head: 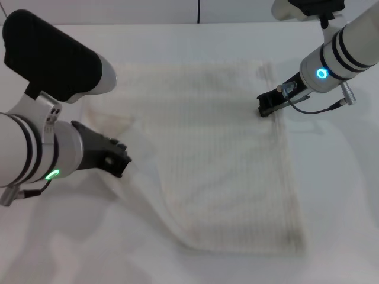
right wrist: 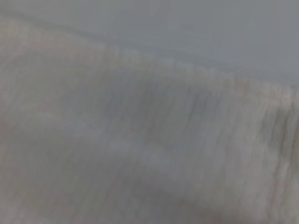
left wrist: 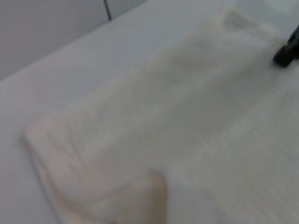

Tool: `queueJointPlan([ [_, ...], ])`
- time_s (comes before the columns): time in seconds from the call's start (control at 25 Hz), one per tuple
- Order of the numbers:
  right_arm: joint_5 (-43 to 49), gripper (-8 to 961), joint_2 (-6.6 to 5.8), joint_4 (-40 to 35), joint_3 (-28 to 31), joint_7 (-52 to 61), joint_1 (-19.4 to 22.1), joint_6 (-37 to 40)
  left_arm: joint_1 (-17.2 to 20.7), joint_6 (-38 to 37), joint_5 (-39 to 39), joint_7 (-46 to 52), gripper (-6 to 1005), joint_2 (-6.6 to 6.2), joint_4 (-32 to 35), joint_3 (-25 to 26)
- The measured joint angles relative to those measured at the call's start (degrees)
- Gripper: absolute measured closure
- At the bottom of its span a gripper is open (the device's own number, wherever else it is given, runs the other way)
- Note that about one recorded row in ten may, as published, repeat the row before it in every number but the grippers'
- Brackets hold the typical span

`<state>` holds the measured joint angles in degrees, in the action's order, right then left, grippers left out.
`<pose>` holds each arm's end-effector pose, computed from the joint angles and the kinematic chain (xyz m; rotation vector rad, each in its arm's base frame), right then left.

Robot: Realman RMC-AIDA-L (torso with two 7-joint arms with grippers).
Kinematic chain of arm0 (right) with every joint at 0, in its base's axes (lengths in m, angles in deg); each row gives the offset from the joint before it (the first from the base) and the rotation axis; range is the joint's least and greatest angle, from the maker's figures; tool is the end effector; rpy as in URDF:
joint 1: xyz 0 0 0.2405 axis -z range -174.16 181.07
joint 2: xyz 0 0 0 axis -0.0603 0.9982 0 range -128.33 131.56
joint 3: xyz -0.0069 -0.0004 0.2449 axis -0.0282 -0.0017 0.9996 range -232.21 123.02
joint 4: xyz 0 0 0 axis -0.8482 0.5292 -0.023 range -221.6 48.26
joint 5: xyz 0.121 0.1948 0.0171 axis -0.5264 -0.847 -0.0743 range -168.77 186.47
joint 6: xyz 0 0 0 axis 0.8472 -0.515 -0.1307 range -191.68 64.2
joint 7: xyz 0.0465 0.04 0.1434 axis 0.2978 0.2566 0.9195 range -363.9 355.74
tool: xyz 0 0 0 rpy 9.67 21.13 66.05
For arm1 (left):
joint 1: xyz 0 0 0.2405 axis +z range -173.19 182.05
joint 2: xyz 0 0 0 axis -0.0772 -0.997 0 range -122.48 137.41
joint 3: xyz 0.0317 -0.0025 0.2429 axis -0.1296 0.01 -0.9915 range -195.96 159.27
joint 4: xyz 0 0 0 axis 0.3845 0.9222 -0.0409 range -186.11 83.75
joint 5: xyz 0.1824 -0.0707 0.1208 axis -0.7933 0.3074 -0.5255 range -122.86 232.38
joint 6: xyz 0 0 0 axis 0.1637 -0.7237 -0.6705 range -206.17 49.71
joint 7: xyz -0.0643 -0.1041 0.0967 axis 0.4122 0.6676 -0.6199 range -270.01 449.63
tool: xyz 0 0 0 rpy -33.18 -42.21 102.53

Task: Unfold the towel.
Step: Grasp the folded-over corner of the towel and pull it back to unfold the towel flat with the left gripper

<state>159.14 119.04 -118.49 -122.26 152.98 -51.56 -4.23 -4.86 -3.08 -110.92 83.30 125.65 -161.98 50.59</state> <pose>0.2106 0.4482 -0.0549 -2.2559 1.3494 -0.3016 -0.1377 0.2965 -0.0215 -2.3116 -0.7822 0.3092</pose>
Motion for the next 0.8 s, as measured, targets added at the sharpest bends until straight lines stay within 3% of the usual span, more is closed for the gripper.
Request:
queueJointPlan([
  [0.8,0.00,954,0.00,0.05,0.00,0.00,0.00,-0.15,-0.43,11.49,-0.09,3.49,836,-0.15,1.04,3.82],
])
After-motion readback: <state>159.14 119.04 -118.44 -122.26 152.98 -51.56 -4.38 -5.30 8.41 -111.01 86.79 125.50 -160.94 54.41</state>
